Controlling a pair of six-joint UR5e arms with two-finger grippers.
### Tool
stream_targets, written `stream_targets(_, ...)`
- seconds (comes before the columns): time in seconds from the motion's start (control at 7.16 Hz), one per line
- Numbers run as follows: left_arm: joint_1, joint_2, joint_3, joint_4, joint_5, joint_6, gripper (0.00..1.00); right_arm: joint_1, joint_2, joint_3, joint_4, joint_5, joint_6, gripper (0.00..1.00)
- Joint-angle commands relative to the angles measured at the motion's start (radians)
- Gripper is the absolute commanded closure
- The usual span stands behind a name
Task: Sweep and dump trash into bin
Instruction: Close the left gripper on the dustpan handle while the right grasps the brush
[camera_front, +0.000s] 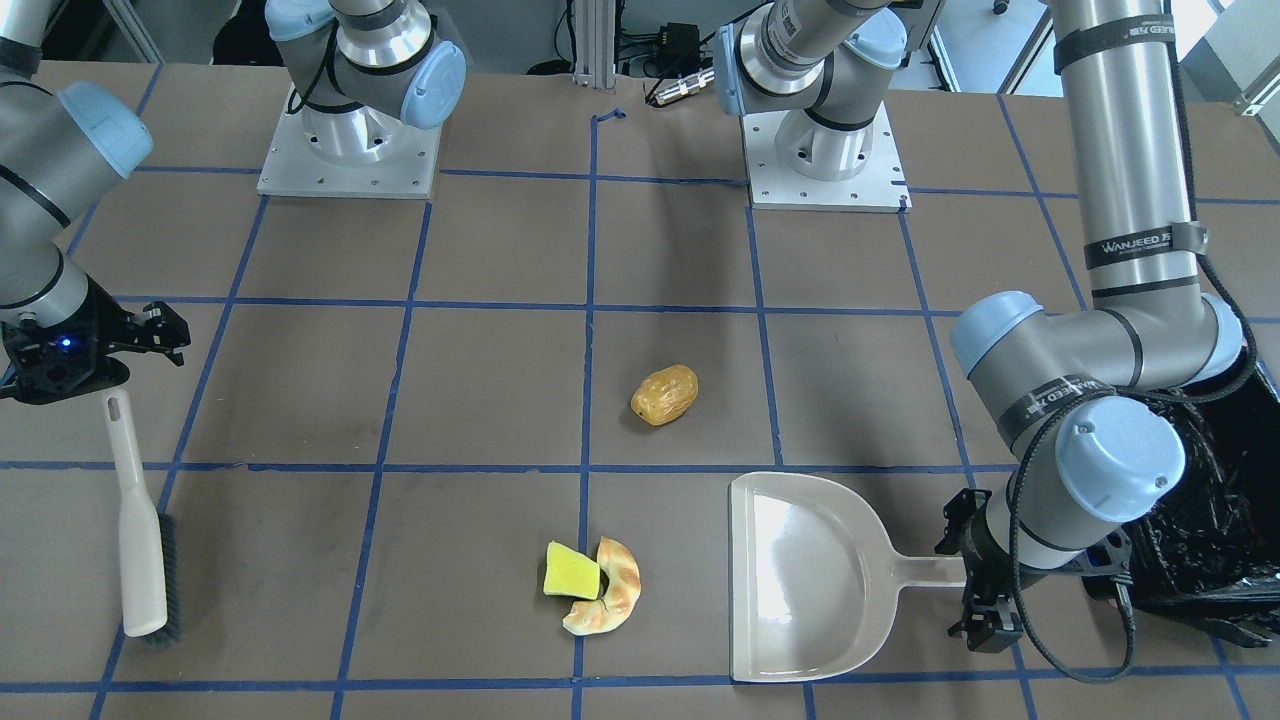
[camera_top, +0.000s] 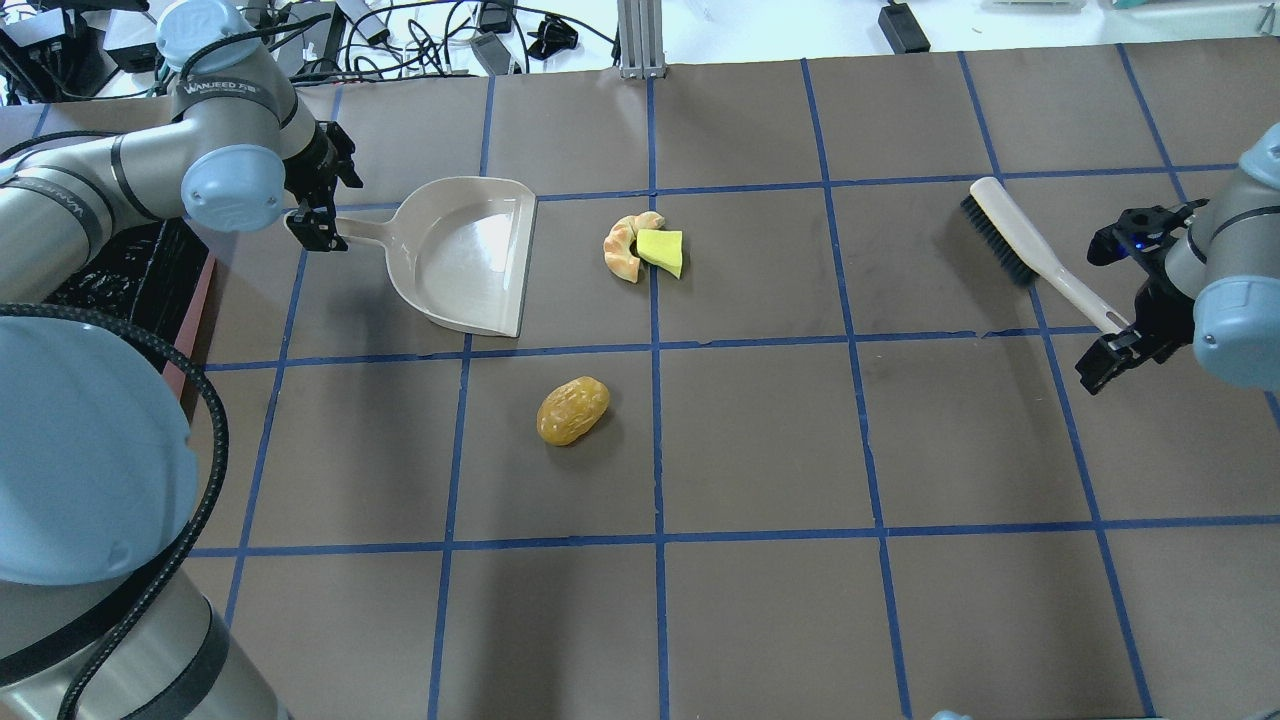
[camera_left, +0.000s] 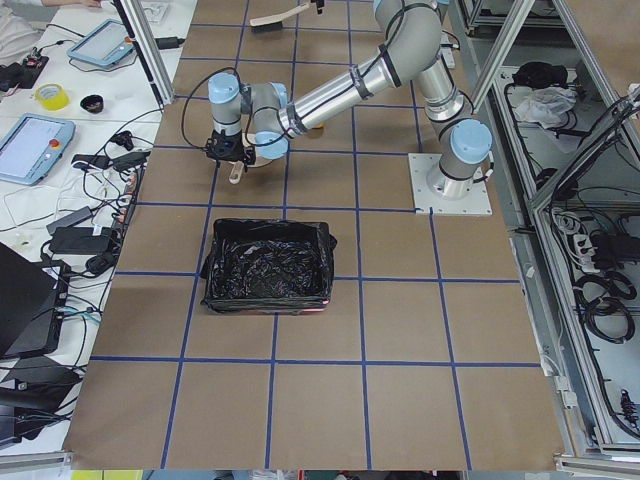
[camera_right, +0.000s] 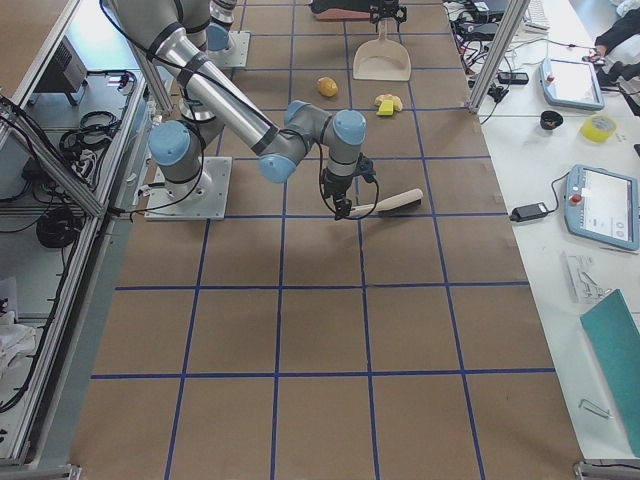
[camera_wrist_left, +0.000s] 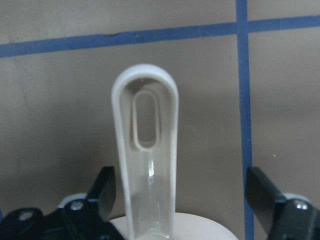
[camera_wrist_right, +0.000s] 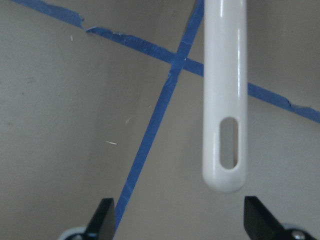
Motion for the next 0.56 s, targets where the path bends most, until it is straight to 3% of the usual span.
stream_targets(0.0,0.0,-0.003,0.0,0.0,-0.004,0.009,0.9,0.0,0.024,-0.024,-0.004,0.0,-0.003,0.09)
stream_targets(0.14,0.0,0.001,-0.005,0.058,-0.006,0.012,1.0,-0.002,0.041,-0.024,-0.018,0.0,-0.003,0.11)
stream_targets(0.28,0.0,0.0,-0.015,0.151,-0.009,0.02,1.0,-0.002,0.044,-0.026,-0.026,0.0,-0.003,0.11)
stream_targets(0.42,0.0,0.006,-0.014,0.153,-0.003,0.053,1.0,-0.002,0.047,-0.026,-0.04,0.0,-0.003,0.13)
